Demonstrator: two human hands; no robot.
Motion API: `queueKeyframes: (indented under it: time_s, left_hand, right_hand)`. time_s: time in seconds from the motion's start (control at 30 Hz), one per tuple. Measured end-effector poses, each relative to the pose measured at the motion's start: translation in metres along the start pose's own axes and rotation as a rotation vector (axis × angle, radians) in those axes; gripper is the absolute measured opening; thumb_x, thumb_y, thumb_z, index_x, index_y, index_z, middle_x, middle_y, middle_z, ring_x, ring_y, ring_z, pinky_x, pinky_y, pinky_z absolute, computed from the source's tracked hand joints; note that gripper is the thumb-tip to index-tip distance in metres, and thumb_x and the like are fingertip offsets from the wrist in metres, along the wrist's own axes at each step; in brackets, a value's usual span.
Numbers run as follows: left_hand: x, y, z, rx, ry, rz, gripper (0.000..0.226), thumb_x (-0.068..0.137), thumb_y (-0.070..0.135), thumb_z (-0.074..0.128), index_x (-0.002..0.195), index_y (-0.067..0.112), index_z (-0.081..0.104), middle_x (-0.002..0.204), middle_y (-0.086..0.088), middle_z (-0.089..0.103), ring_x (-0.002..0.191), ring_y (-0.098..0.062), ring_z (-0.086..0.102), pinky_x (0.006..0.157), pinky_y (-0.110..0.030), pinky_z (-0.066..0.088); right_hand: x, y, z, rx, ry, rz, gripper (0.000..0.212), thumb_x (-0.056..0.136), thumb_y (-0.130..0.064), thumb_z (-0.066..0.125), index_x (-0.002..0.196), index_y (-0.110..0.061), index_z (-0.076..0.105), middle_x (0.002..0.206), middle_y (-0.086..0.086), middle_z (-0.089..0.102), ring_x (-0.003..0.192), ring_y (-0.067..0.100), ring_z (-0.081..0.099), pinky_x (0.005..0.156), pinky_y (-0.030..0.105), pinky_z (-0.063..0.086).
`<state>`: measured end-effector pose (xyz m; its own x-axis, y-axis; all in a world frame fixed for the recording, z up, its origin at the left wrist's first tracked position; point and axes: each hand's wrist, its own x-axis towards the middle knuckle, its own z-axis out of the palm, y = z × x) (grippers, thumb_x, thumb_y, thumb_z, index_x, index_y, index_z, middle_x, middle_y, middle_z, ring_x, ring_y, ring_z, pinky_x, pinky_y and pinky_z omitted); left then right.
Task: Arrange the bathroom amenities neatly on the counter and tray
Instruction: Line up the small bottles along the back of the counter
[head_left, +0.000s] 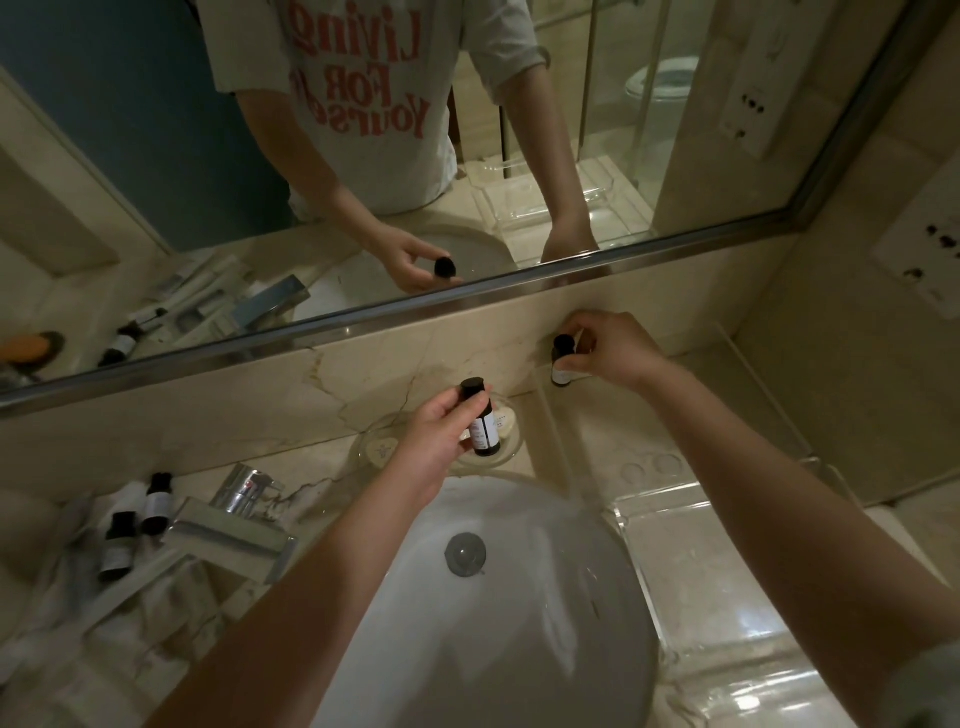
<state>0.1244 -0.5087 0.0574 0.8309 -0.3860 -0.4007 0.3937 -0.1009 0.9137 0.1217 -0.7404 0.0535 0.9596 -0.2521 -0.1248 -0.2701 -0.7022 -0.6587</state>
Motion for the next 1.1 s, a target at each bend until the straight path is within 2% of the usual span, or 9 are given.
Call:
queueKeyframes:
  time_s: [0.13, 0.23, 0.37, 0.47, 0.6, 0.7, 0.83, 0.97, 1.1]
  left_hand:
    - [0.002, 0.004, 0.000, 0.039, 0.004, 0.050, 0.018, 0.092, 0.021, 0.052, 0.105, 0.028, 0.063, 0.105, 0.014, 0.063, 0.100, -0.001, 0.057, 0.099, -0.034, 0.044]
    - [0.002, 0.015, 0.005, 0.084, -0.040, 0.110, 0.018, 0.093, 0.025, 0.052, 0.103, 0.034, 0.063, 0.109, 0.018, 0.062, 0.107, 0.000, 0.054, 0.103, -0.032, 0.038]
    - [-0.003, 0.038, 0.026, 0.120, -0.176, 0.195, 0.018, 0.094, 0.022, 0.049, 0.103, 0.030, 0.062, 0.105, 0.014, 0.063, 0.102, 0.000, 0.057, 0.092, -0.019, 0.041]
    - [-0.005, 0.048, 0.043, 0.184, -0.282, 0.263, 0.018, 0.095, 0.015, 0.047, 0.104, 0.021, 0.062, 0.116, 0.004, 0.059, 0.099, 0.009, 0.057, 0.079, -0.004, 0.044]
    - [-0.001, 0.049, 0.054, 0.288, -0.251, 0.336, 0.026, 0.090, 0.016, 0.056, 0.114, 0.010, 0.061, 0.135, -0.003, 0.049, 0.125, -0.013, 0.047, 0.094, -0.009, 0.039]
    - [0.006, 0.047, 0.061, 0.390, -0.102, 0.430, 0.022, 0.081, 0.014, 0.068, 0.103, 0.013, 0.067, 0.123, 0.002, 0.053, 0.116, -0.010, 0.049, 0.090, -0.010, 0.035]
    - [0.014, 0.037, 0.071, 0.484, -0.139, 0.456, 0.026, 0.083, 0.011, 0.066, 0.109, 0.007, 0.067, 0.118, 0.005, 0.051, 0.107, -0.004, 0.048, 0.077, 0.009, 0.030]
    - [0.024, 0.026, 0.077, 0.490, -0.121, 0.423, 0.034, 0.083, 0.016, 0.066, 0.116, 0.011, 0.063, 0.123, 0.001, 0.050, 0.110, -0.006, 0.047, 0.092, -0.013, 0.036]
    - [0.047, 0.007, 0.069, 0.482, 0.104, 0.266, 0.047, 0.082, 0.029, 0.067, 0.125, 0.018, 0.053, 0.128, 0.001, 0.051, 0.113, -0.009, 0.046, 0.093, -0.025, 0.038]
  right_hand:
    - [-0.016, 0.000, -0.006, 0.069, 0.156, 0.081, 0.032, 0.080, -0.038, 0.067, 0.107, -0.024, 0.057, 0.084, -0.001, 0.060, 0.076, 0.016, 0.059, 0.069, 0.032, 0.050]
    - [-0.040, -0.002, -0.006, 0.322, 0.270, 0.066, 0.023, 0.084, -0.029, 0.064, 0.105, -0.019, 0.061, 0.082, -0.002, 0.060, 0.078, 0.016, 0.058, 0.067, 0.026, 0.046]
    - [-0.075, -0.016, 0.006, 0.696, -0.175, -0.018, 0.040, 0.085, -0.010, 0.064, 0.124, -0.014, 0.057, 0.112, 0.000, 0.064, 0.103, 0.012, 0.061, 0.086, 0.021, 0.050]
    - [-0.086, -0.021, 0.010, 0.788, -0.293, -0.113, 0.036, 0.085, -0.006, 0.062, 0.120, -0.012, 0.060, 0.115, 0.001, 0.066, 0.107, 0.012, 0.062, 0.090, 0.021, 0.051]
    - [-0.090, -0.017, 0.012, 0.798, -0.120, -0.077, 0.023, 0.078, -0.003, 0.070, 0.098, -0.014, 0.066, 0.097, 0.007, 0.065, 0.089, 0.019, 0.060, 0.089, 0.035, 0.049]
    - [-0.089, -0.008, 0.014, 0.689, 0.015, -0.057, 0.024, 0.071, -0.006, 0.077, 0.084, -0.021, 0.065, 0.086, 0.002, 0.065, 0.078, 0.015, 0.057, 0.081, 0.033, 0.047]
    - [-0.088, 0.004, 0.016, 0.604, 0.095, -0.045, 0.022, 0.072, -0.009, 0.077, 0.089, -0.017, 0.066, 0.087, 0.000, 0.067, 0.080, 0.010, 0.060, 0.076, 0.029, 0.046]
    - [-0.077, 0.018, 0.018, 0.553, 0.117, -0.002, 0.021, 0.073, -0.009, 0.076, 0.089, -0.019, 0.067, 0.082, -0.006, 0.066, 0.069, -0.007, 0.057, 0.068, 0.020, 0.043]
    - [-0.048, 0.038, 0.013, 0.465, 0.220, 0.097, 0.025, 0.077, -0.013, 0.073, 0.100, -0.016, 0.064, 0.091, -0.007, 0.063, 0.076, 0.004, 0.058, 0.064, 0.021, 0.042]
